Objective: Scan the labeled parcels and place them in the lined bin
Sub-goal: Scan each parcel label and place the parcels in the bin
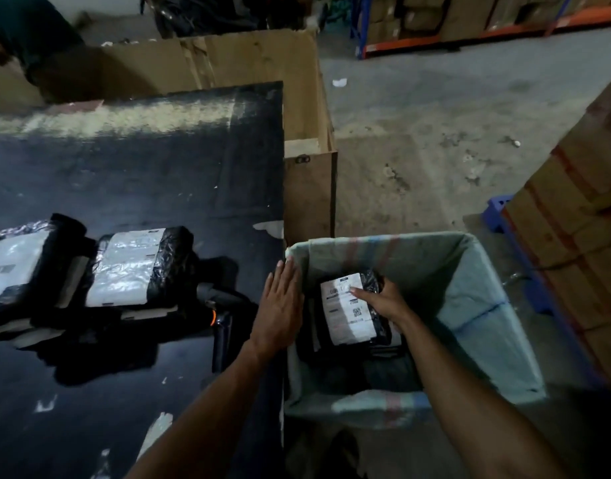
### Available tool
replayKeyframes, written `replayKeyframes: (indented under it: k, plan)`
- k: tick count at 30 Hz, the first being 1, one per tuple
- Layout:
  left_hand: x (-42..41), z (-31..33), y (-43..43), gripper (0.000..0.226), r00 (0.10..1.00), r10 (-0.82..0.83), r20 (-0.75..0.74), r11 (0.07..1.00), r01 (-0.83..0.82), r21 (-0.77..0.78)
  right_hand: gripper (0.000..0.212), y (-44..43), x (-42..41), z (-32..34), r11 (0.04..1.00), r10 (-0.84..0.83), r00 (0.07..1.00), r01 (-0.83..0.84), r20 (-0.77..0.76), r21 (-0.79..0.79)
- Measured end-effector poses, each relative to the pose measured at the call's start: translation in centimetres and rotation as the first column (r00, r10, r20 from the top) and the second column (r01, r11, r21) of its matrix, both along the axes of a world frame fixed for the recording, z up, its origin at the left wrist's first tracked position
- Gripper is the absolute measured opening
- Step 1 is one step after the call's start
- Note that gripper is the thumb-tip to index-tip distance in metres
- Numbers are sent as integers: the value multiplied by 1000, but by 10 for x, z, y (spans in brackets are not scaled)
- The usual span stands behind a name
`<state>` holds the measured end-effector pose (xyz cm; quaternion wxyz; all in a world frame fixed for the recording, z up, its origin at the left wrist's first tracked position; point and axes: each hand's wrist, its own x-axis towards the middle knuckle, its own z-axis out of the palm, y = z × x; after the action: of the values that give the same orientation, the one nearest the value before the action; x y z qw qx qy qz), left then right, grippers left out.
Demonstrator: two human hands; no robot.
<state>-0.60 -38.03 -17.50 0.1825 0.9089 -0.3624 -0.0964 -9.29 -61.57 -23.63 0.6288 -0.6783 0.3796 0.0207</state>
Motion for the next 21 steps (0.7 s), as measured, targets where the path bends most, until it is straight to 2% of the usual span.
replayKeyframes:
  k: [4,6,7,10,12,15,17,18,20,21]
  plan:
    - [0,-4,2,63,998,-16,53,1000,14,22,91,12,33,-55,998,59,991,-58,-118,11]
    - [3,-6,3,64,998,-6,57,999,4,34,100,18,52,-113,995,95,981,-89,-169,40]
    - [2,-7,3,65,997,-1,73,999,-2,37,98,31,55,-104,994,105,975,-100,-197,32]
    - [3,-13,2,66,995,8,96,1000,-10,18,76,44,60,-162,995,99,962,-92,-254,38]
    - [3,-15,2,62,994,14,107,1000,-16,16,84,58,60,-144,990,107,941,-132,-321,-56]
    - [3,-16,2,59,992,30,119,999,-34,31,98,54,63,-137,958,139,823,-252,-551,-135]
    - [2,-17,1,63,992,12,126,997,-21,68,113,43,67,-140,925,232,765,-365,-601,-109]
    - [2,-17,2,66,990,3,139,996,-15,85,120,33,69,-161,908,269,734,-410,-624,-90]
    - [4,-16,3,70,991,-2,135,996,-9,85,115,18,71,-172,866,368,712,-497,-597,-58]
    - [6,-17,4,71,993,-11,121,997,1,83,104,19,71,-144,849,404,705,-527,-583,-48]
